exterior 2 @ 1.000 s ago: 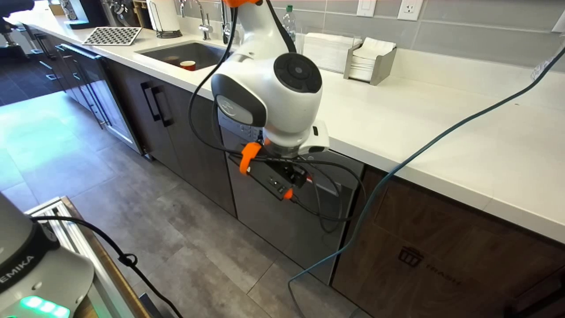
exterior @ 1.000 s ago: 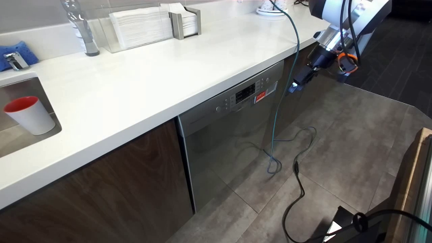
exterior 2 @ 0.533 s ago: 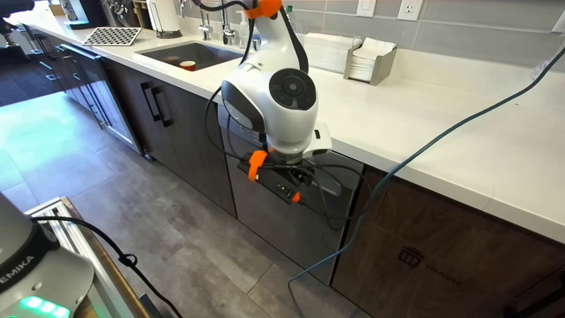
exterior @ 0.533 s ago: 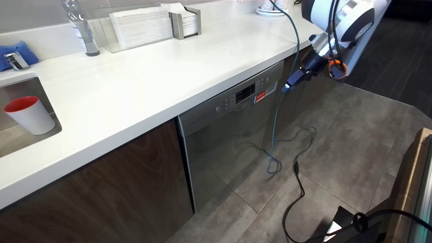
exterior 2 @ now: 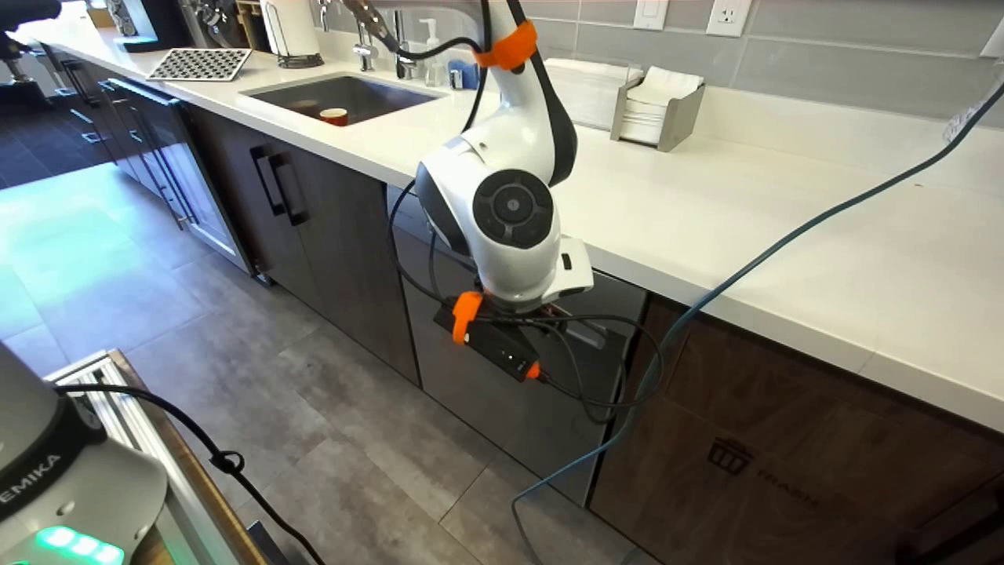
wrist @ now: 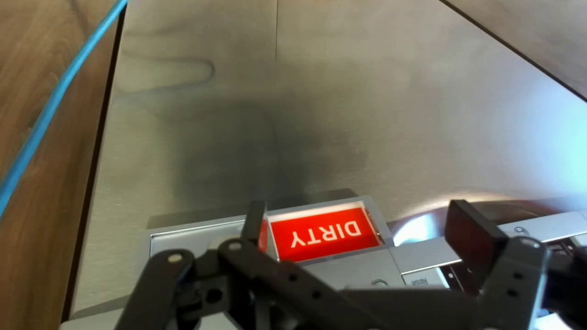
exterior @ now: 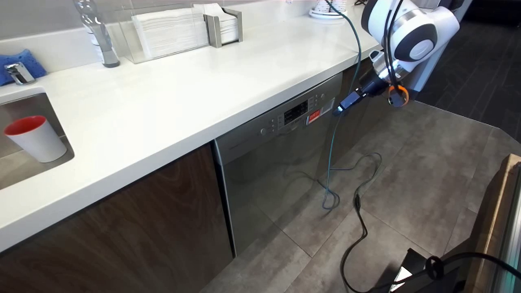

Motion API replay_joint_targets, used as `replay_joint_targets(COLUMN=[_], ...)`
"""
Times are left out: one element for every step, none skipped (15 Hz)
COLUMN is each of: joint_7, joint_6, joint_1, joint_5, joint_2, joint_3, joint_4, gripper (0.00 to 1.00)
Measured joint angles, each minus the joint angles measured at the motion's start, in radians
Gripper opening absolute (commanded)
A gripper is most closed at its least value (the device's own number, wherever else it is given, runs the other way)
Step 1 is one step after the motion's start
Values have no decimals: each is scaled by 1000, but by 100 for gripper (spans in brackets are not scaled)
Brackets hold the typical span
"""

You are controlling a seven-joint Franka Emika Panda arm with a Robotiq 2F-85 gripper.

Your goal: Move the grey cover to the left

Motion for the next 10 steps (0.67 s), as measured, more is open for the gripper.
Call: replay_joint_targets(joint_7=[-26, -53, -75, -104, -131, -156, -181, -206, -230, -255], joint_6=[-7, -14, -25, -38, -52, -66, -81, -94, -107, -129], joint_1=[0, 0, -1, -1, -3, -6, -10, -15, -19, -15], joint_5=[29, 58, 83, 106, 127, 145, 160, 178, 194, 215], joint_2=[12, 24, 35, 47, 58, 68, 78, 88, 99, 110], joint_3=[1, 1, 1, -1, -3, -5, -7, -8, -9, -20], joint_4=[10, 19, 28, 36, 44, 50, 56, 62, 69, 77], gripper=[100, 100, 100, 100, 100, 100, 100, 100, 100, 100])
